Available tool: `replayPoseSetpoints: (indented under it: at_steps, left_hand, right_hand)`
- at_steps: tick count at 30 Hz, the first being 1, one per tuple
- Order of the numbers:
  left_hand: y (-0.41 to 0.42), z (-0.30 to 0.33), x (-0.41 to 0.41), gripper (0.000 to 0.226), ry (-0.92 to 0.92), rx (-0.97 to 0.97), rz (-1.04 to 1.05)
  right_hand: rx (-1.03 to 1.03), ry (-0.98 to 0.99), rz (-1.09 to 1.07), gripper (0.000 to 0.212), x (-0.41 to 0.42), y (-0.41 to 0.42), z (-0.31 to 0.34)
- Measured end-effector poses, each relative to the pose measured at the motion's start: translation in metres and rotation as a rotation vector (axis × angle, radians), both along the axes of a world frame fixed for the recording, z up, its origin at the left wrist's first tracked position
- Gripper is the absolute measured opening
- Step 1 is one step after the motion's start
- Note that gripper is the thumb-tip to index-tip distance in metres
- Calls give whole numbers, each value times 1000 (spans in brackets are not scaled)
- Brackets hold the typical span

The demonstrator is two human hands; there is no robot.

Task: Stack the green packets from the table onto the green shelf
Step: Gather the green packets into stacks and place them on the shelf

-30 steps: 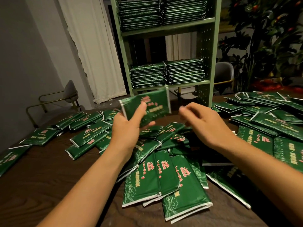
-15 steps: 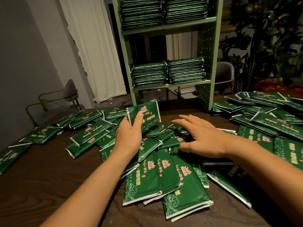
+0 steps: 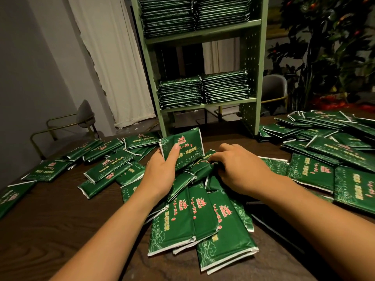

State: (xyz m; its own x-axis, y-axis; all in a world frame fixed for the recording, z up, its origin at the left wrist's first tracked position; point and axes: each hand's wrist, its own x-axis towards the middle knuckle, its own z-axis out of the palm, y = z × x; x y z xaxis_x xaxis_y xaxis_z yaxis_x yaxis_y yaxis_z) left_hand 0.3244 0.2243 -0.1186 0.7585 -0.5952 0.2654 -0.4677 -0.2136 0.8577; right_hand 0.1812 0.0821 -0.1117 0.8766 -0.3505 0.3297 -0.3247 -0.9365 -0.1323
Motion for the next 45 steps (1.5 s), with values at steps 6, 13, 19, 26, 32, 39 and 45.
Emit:
replayPoseSetpoints:
  at_steps: [6,13,19,26,32,39,45]
  left_hand:
    - [3,4,-3,32,-40,-26,25]
    - [3,2,-2,21,-108,-60,-37]
    - [4,18,-13,29,110,-372,-28]
    - [10,28,-26,39,262,-325,-384]
    - [5,28,-26,15,367,-408,-279]
    - [7,30,-27,38,542,-440,-264]
    - [-1,20,-37,27,428,-373,-345]
  right_hand:
    - [-258,-247,71,15,-7,-14,9]
    - [169,-676,87,18,-20,-18,29]
    - [535,-477,196,17,-21,-17,27]
    - [289,-424,199,26,-23,-7,24]
    - [346,-712,68,14,-23,-10,29]
    - [853,-545,191,18,-26,-11,30]
    - [748,-629,42,69,-18,-8,27]
